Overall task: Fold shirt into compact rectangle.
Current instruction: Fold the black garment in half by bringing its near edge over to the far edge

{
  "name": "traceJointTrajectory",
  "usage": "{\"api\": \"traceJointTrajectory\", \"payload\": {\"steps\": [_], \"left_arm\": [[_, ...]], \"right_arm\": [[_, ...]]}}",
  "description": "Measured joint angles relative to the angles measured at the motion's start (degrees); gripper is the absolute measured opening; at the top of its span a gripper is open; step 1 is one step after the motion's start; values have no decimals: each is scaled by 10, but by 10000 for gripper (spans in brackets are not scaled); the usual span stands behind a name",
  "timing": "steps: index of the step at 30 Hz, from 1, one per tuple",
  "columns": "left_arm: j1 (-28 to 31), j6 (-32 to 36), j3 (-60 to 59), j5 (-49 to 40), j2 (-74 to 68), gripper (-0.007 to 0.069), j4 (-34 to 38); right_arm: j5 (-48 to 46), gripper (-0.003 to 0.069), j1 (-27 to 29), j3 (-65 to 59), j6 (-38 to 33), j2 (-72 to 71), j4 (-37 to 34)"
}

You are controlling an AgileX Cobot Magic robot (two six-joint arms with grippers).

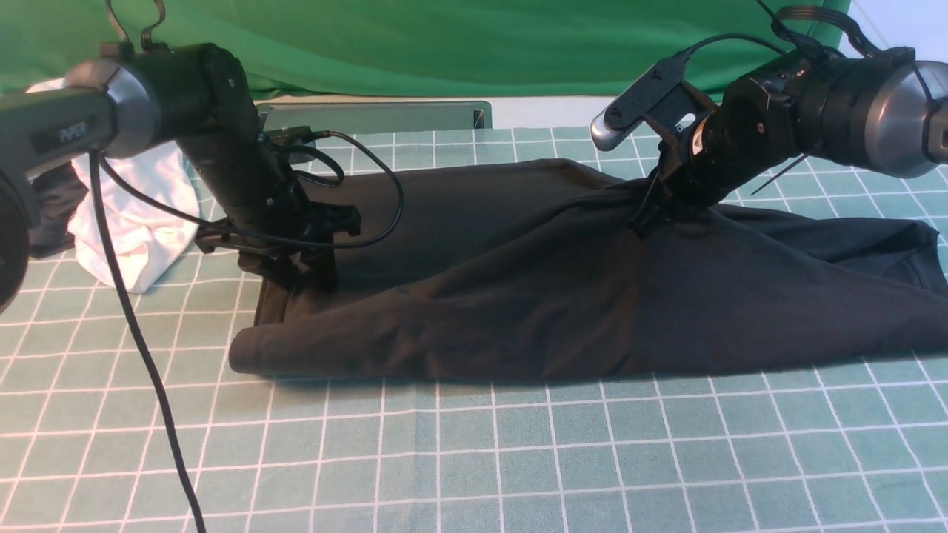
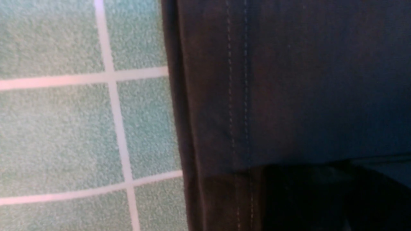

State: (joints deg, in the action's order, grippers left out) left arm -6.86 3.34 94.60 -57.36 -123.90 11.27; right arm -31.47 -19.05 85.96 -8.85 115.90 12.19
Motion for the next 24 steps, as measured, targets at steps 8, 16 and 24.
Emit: {"api": "traceJointTrajectory", "payload": {"steps": [8, 16, 24], "left_arm": [[0, -24, 26, -30, -4, 34, -18], [14, -48, 116, -45, 7, 34, -27], [20, -92, 129, 25, 8, 34, -28]], "right_arm": [[-11, 71, 0, 0, 6, 0, 0], [-89, 71, 0, 28, 7, 0, -2], [-68, 71, 6, 79, 10, 10, -2]]}}
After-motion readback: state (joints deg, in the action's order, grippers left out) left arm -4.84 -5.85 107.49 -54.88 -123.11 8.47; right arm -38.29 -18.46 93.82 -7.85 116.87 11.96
